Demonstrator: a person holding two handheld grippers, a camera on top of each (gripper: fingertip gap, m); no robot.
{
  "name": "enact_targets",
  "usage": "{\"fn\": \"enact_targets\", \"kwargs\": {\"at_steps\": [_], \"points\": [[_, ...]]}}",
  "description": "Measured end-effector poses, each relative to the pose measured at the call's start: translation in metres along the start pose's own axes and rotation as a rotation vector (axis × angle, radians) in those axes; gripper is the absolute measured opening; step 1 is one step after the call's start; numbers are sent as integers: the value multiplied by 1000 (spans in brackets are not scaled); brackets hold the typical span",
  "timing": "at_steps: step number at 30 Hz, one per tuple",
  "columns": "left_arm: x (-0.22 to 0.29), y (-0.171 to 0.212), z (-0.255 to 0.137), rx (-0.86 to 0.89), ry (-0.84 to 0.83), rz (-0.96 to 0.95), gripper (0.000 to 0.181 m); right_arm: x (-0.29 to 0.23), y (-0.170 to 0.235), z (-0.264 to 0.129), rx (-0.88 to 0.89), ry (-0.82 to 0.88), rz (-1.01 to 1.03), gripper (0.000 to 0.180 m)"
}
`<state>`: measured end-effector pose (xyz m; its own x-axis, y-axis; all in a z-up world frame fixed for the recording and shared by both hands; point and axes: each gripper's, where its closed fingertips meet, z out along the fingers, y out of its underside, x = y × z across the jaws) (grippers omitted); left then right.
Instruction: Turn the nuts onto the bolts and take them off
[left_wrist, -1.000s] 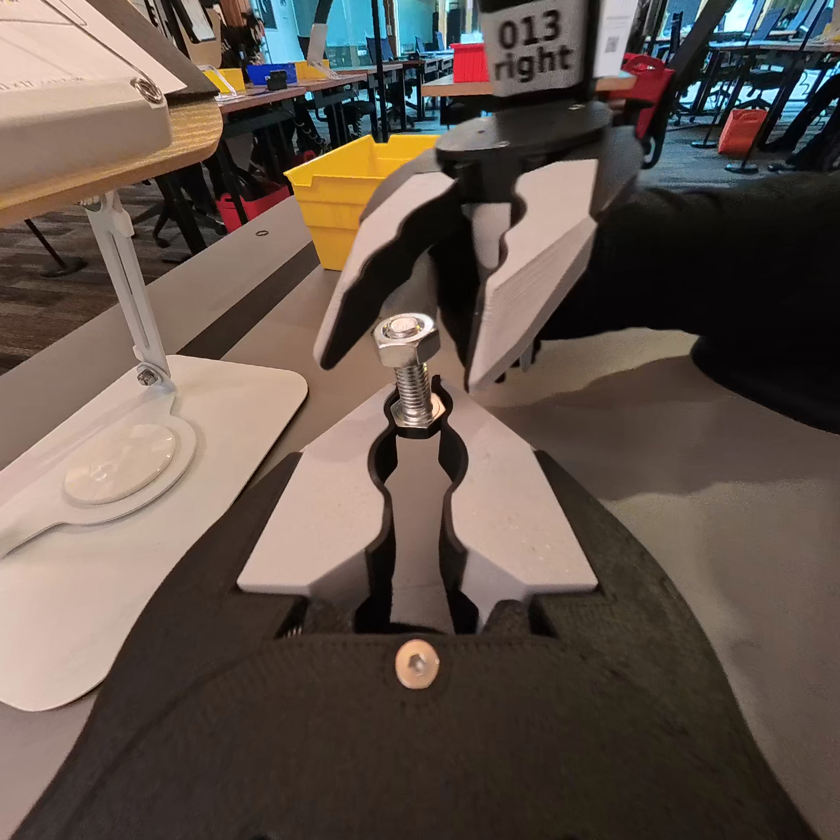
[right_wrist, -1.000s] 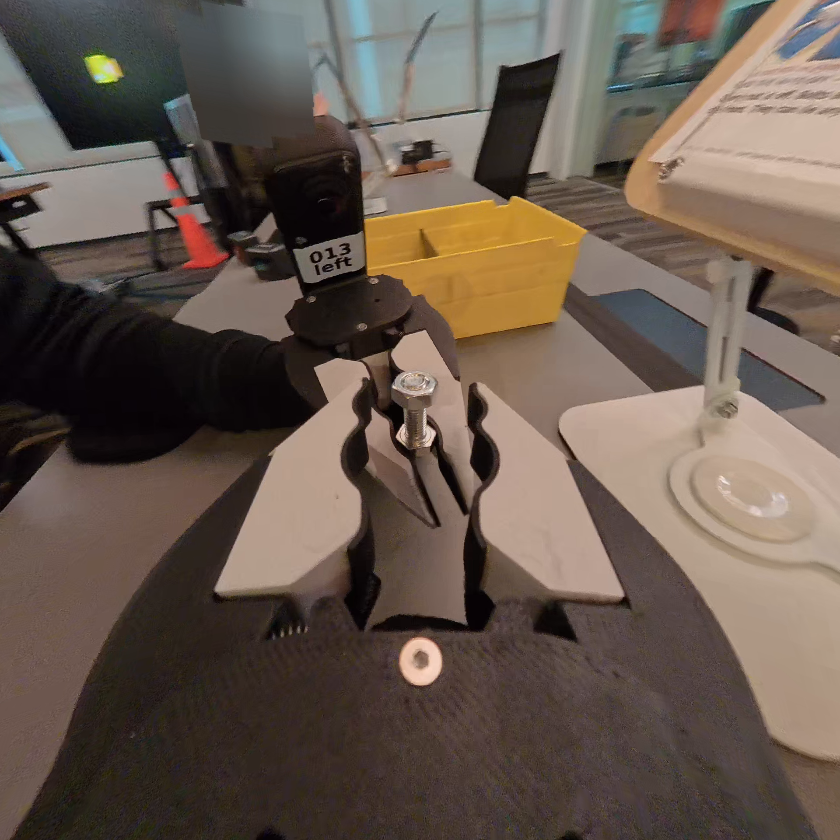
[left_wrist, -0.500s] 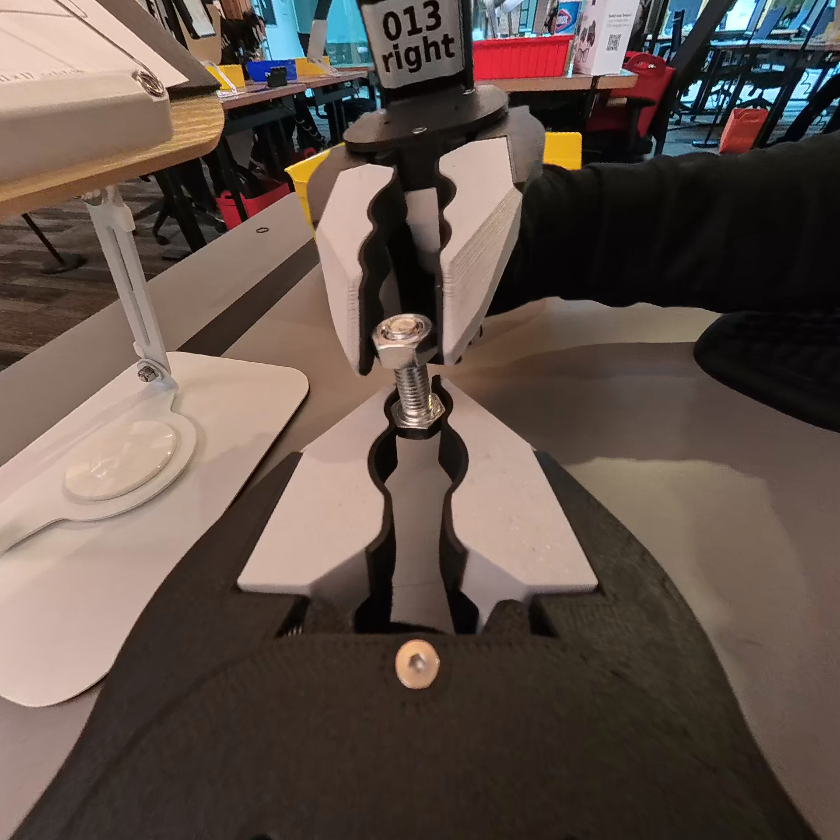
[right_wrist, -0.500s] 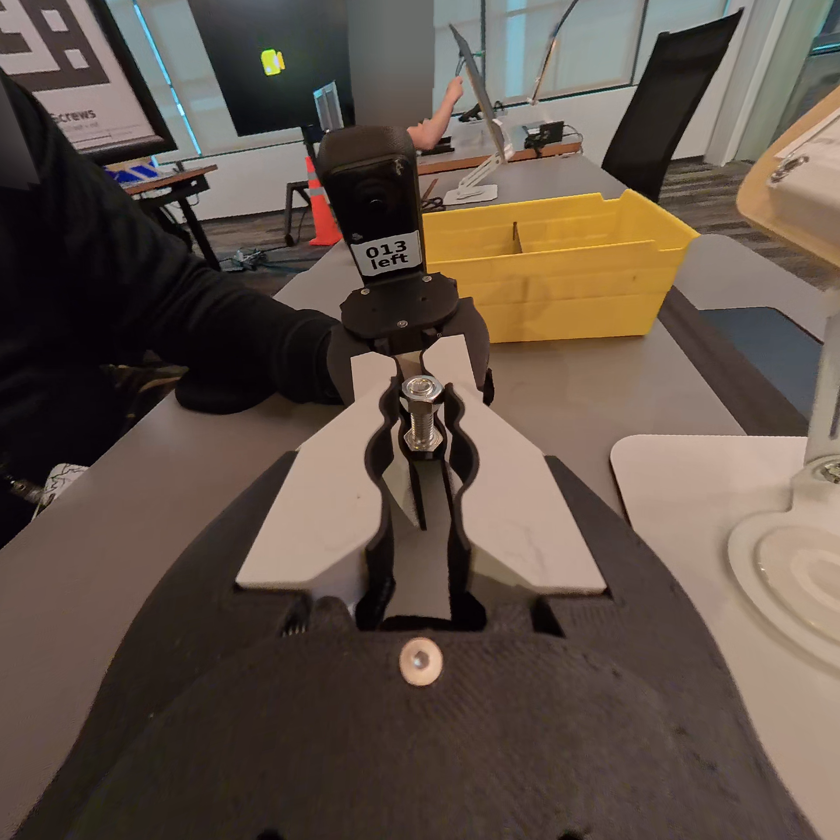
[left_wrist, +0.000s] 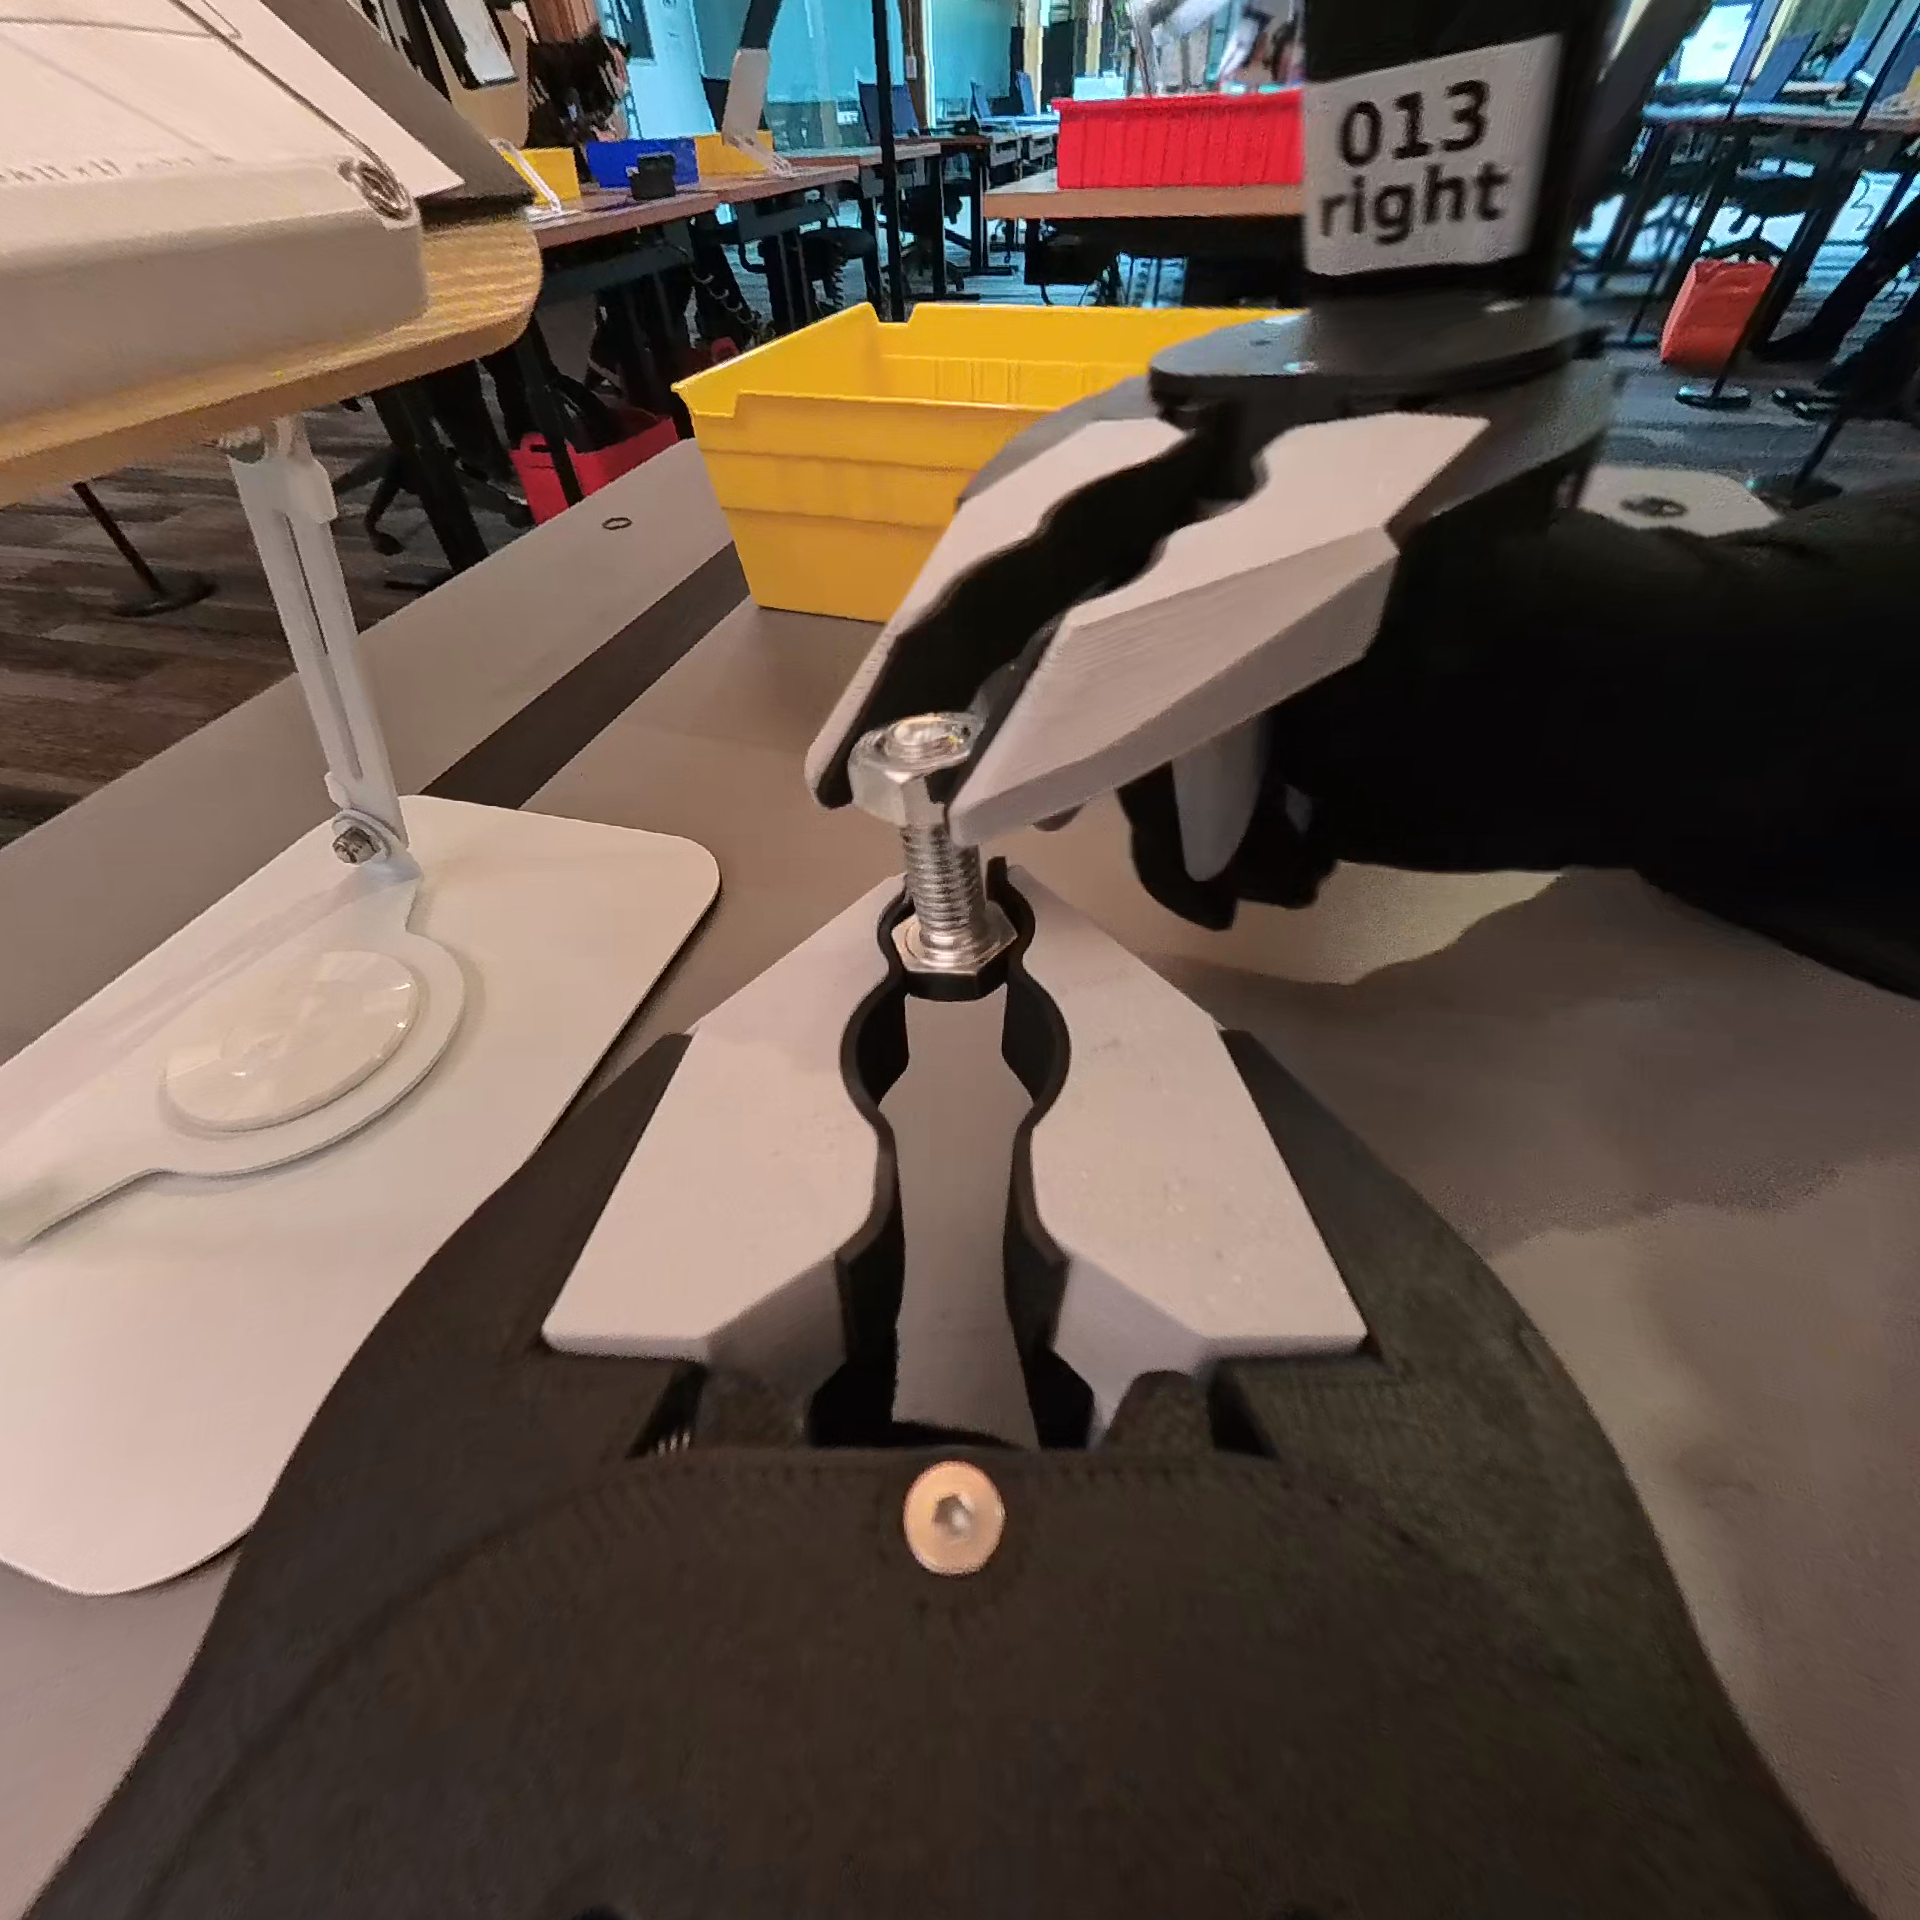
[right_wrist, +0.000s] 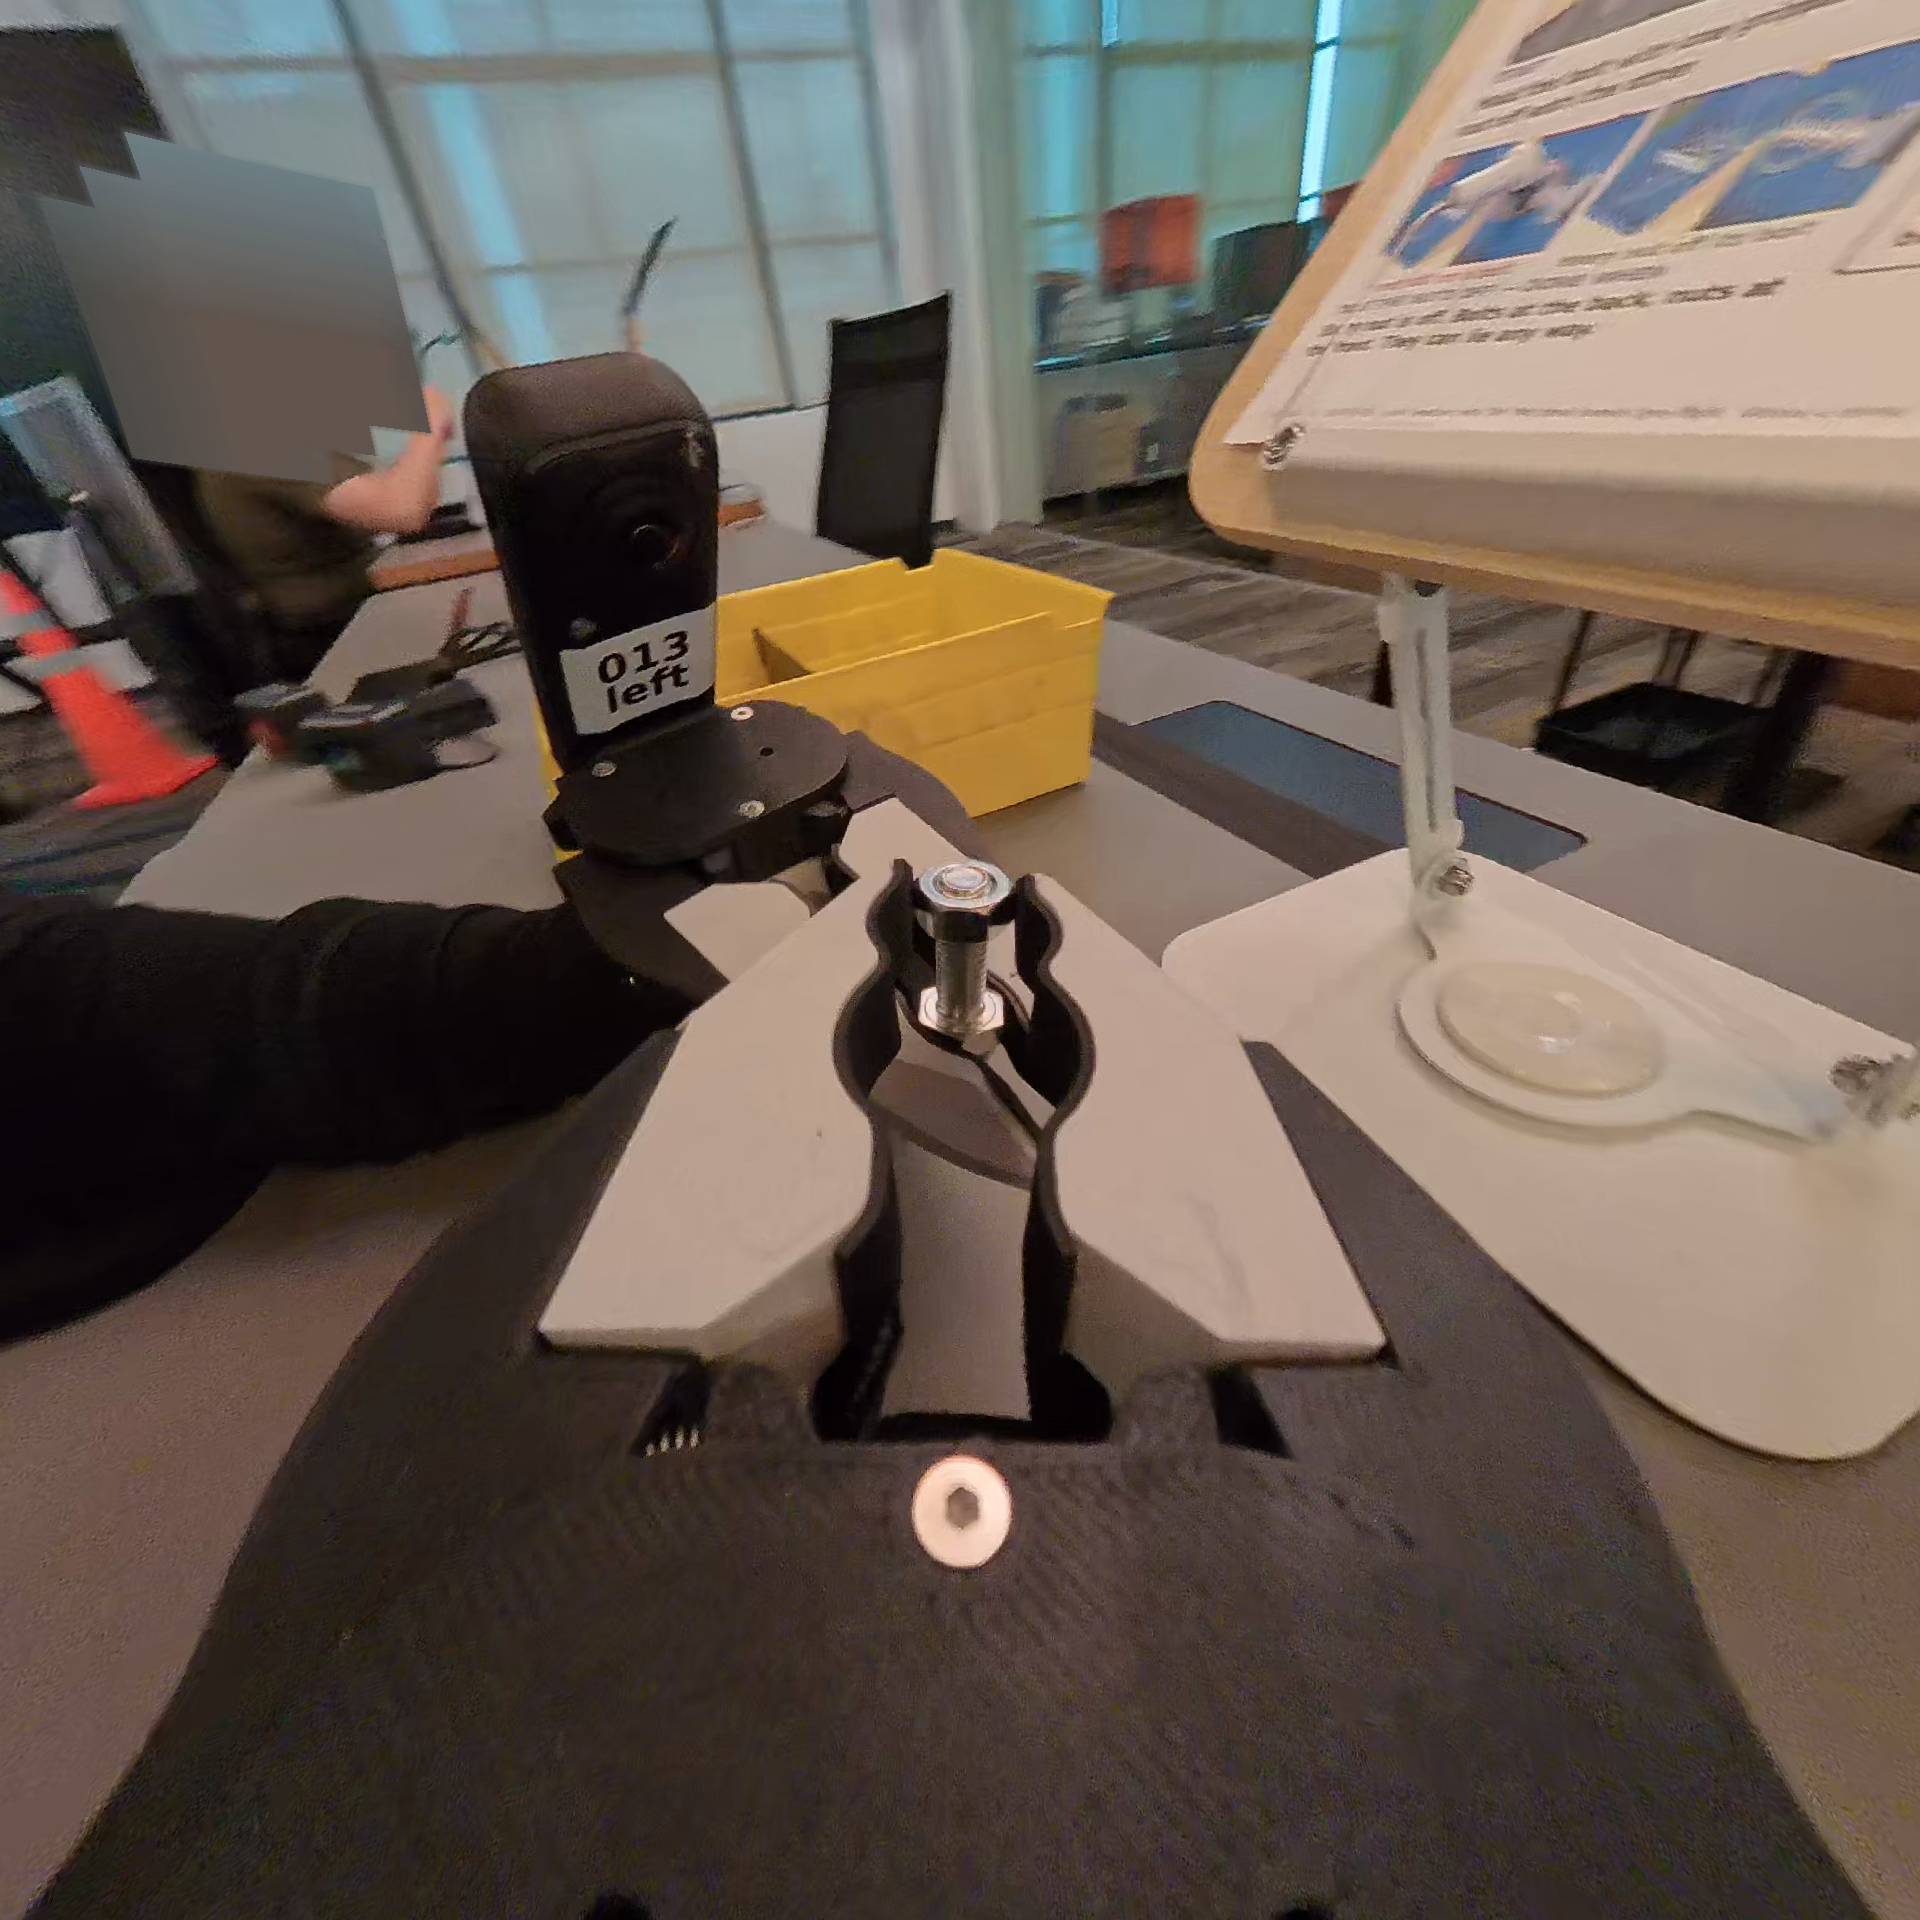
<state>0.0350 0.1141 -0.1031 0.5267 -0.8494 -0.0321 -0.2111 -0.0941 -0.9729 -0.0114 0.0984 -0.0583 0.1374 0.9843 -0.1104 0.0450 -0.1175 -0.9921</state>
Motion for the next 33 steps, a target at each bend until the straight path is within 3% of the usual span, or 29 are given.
{"fn": "enact_targets", "kwargs": {"at_steps": [6, 12, 15, 19, 27, 33], "points": [[1, 5, 2, -24, 3, 9, 10, 1, 4, 2, 29, 164, 6, 17], [0, 4, 1, -16, 1, 9, 10, 1, 2, -1, 39, 127, 40, 18], [3, 2, 2, -10, 8, 11, 10, 3, -2, -3, 44, 103, 50, 40], [2, 2, 2, -10, 9, 8, 10, -3, -3, -1, -3, -12, 40, 55], [5, 3, 2, -14, 19, 11, 10, -9, 0, -4, -126, -380, -26, 41], [6, 3, 3, -15, 25, 13, 10, -12, 4, -5, -183, -570, -33, 16]]}}
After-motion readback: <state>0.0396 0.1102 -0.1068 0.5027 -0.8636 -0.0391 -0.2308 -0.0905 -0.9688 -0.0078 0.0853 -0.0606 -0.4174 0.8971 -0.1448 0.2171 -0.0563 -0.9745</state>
